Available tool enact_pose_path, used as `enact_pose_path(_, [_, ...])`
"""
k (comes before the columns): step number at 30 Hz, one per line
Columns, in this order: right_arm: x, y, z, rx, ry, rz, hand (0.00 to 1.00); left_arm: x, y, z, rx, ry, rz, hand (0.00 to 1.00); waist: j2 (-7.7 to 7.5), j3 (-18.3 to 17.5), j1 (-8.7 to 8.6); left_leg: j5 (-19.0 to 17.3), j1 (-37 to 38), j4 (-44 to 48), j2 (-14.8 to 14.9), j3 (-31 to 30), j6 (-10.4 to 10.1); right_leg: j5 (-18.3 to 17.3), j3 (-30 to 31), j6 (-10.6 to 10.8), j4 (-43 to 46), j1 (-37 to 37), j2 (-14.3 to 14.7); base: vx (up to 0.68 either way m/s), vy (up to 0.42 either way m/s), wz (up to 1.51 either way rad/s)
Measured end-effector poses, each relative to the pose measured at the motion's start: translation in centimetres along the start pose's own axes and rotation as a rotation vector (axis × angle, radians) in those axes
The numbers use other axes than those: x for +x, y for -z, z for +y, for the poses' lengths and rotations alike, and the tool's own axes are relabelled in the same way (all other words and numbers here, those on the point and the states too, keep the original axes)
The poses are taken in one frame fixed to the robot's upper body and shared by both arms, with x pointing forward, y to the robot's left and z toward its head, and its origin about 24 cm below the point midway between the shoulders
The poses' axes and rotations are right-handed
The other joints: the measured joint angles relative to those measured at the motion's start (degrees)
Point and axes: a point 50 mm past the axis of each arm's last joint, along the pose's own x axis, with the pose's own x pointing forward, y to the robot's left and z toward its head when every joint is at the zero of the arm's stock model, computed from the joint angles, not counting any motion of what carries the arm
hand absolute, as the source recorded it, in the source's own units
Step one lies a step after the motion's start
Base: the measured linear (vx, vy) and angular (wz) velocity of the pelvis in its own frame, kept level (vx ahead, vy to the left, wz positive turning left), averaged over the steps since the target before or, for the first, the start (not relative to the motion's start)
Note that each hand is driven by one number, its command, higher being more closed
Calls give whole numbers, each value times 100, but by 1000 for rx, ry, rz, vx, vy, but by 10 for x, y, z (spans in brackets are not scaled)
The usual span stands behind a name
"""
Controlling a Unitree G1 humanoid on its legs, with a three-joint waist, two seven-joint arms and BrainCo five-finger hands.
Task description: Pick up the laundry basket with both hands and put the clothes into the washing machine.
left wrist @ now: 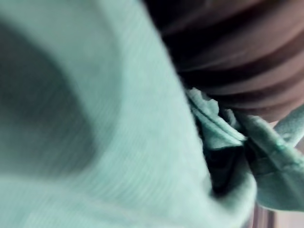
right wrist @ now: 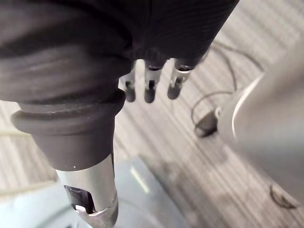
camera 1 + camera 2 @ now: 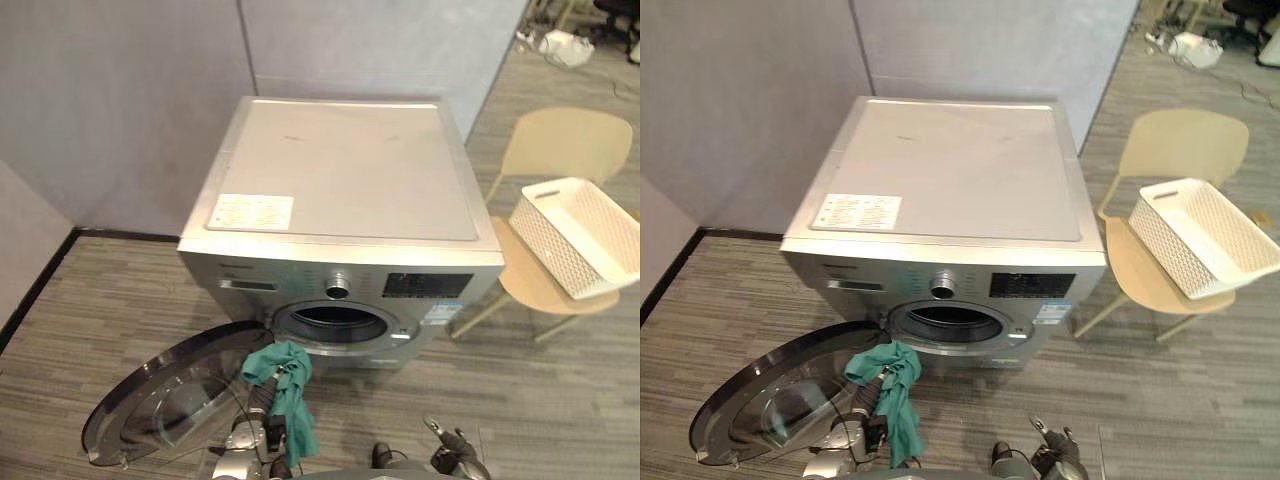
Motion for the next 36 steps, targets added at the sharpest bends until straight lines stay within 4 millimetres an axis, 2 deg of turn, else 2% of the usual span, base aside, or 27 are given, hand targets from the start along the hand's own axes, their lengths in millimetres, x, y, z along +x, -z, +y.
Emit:
enact_pose_path(3, [-2, 8, -5, 6, 15, 26, 0, 0, -1, -8, -39, 26, -3, 100, -113, 61, 50, -27, 123, 265, 168, -47, -59, -49, -142, -79, -43, 311, 110, 54, -117, 18])
enact_pose_path(5, [-1, 4, -2, -2, 3, 8, 0, 0, -8, -19, -61, 60, -33, 100, -142, 153, 68, -255, -266, 1155, 266, -162, -214, -158, -202, -164, 73, 345, 84, -13, -94, 23])
enact_pose_path(6, [-1, -1, 4, -8, -18, -11, 0, -2, -17, -23, -75, 78, -77, 100, -110, 332, 115, -449, -647, 2098, 385, -234, -214, -312, -239, -165, 273, 357, 67, -52, -80, 28])
enact_pose_path(7, [0, -9, 10, -30, -42, -44, 0, -3, -26, -28, -82, 103, -120, 100, -58, 541, 162, -459, -1110, 3169, 497, -392, -160, -493, -288, -184, 546, 341, 39, -125, -73, 27])
enact_pose_path(9, [1, -16, 10, -71, -53, -70, 0, -9, -30, -37, -95, 145, -152, 100, 60, 718, 266, -362, -1562, 4233, 577, -738, -134, -842, -279, -175, 963, 310, 49, -121, 6, 13])
enact_pose_path(10, [1, -19, 11, -83, -57, -80, 0, -11, -31, -38, -92, 155, -160, 100, 106, 751, 280, -347, -1721, 4450, 568, -840, -137, -934, -256, -166, 1064, 305, 24, -30, 70, 2])
enact_pose_path(11, [1, -28, 18, -92, -78, -111, 0, -15, -32, -40, -95, 169, -175, 100, 152, 767, 294, -497, -1968, 4705, 524, -941, -49, -1015, -187, -183, 1299, 124, -53, 2, 81, -14])
enact_pose_path(12, [0, -37, 28, -103, -110, -145, 0, -17, -35, -44, -95, 186, -193, 100, 155, 769, 323, -637, -2156, 4601, 444, -966, 64, -1068, -107, -154, 1490, -136, -110, 0, 117, -35])
enact_pose_path(13, [-1, -44, 40, -120, -143, -177, 0, -18, -40, -47, -92, 203, -214, 100, 157, 775, 371, -642, -2311, 4335, 373, -988, 79, -1098, -7, -138, 1672, -436, -141, 27, 142, -53])
enact_pose_path(14, [-3, -57, 57, -139, -183, -223, 0, -18, -49, -53, -84, 230, -245, 100, 169, 894, 403, -554, -2374, 3687, 278, -993, 49, -1110, 125, -90, 1982, -770, -146, 49, 206, -45])
enact_pose_path(15, [-6, -70, 73, -146, -224, -268, 0, -19, -56, -62, -82, 270, -270, 100, 147, 1025, 397, -807, -2257, 3304, 199, -975, 19, -1220, 234, -36, 2365, -1132, -207, 59, 176, -25])
enact_pose_path(16, [-8, -74, 81, -146, -243, -285, 0, -18, -62, -66, -93, 285, -281, 100, 75, 1137, 387, -893, -2290, 3208, 133, -949, 105, -1235, 278, -35, 2476, -1299, -223, 11, 149, -21])
enact_pose_path(17, [-13, -85, 103, -142, -295, -324, 0, -15, -78, -72, -104, 315, -319, 100, -98, 1473, 463, -922, -2414, 3326, 129, -815, 136, -1229, 364, -25, 2586, -1485, -251, -29, 109, -25])
enact_pose_path(19, [-25, -99, 131, -139, -368, -391, 0, -17, -97, -87, -121, 382, -368, 100, -127, 1765, 559, -1115, -2827, 3811, 199, -809, 156, -1235, 464, 15, 2804, -1799, -235, -57, 167, -25])
enact_pose_path(23, [-42, -118, 158, -127, -433, -479, 0, -25, -119, -116, -94, 496, -437, 100, -51, 1988, 572, -1466, -3265, 4204, 211, -639, 346, -1304, 694, 103, 3124, -2321, -224, -52, 143, -27])
enact_pose_path(25, [-60, -135, 171, -84, -478, -575, 0, -30, -147, -137, -37, 566, -518, 100, -30, 2091, 563, -1634, -3763, 4569, 246, -533, 435, -1365, 887, 208, 3450, -2902, -212, -80, 137, -31])
enact_pose_path(26, [-66, -139, 175, -80, -490, -603, 0, -31, -154, -142, -16, 579, -542, 100, -32, 2160, 566, -1671, -3859, 4663, 258, -520, 437, -1375, 931, 217, 3536, -3010, -200, -67, 88, -27])
enact_pose_path(28, [-84, -157, 183, -76, -507, -713, 0, -30, -181, -162, 98, 588, -622, 100, -27, 2321, 537, -1782, -4306, 5079, 348, -495, 484, -1459, 1010, 302, 3885, -3465, -164, -60, 66, -19])
enact_pose_path(30, [-96, -169, 189, -59, -522, -777, 0, -31, -197, -172, 133, 576, -663, 100, -43, 2417, 556, -1843, -4588, 5348, 425, -491, 478, -1478, 1080, 316, 4100, -3762, -86, -51, 24, -24])
enact_pose_path(33, [-122, -187, 195, -34, -566, -914, 0, -28, -231, -171, 87, 484, -729, 100, -76, 2507, 537, -1983, -5201, 5812, 626, -454, 520, -1509, 1219, 347, 4471, -4423, 96, -72, -1, -39])
enact_pose_path(35, [-132, -195, 194, -23, -567, -976, 0, -26, -257, -155, 37, 380, -787, 100, -140, 2611, 527, -2085, -5400, 6009, 759, -395, 525, -1525, 1313, 374, 4617, -4688, 215, -94, -26, -41])
enact_pose_path(36, [-136, -197, 193, -13, -567, -1002, 0, -24, -278, -137, -26, 296, -826, 100, -184, 2646, 517, -2134, -5551, 6136, 853, -378, 541, -1522, 1374, 379, 4700, -4864, 290, -111, -23, -36])
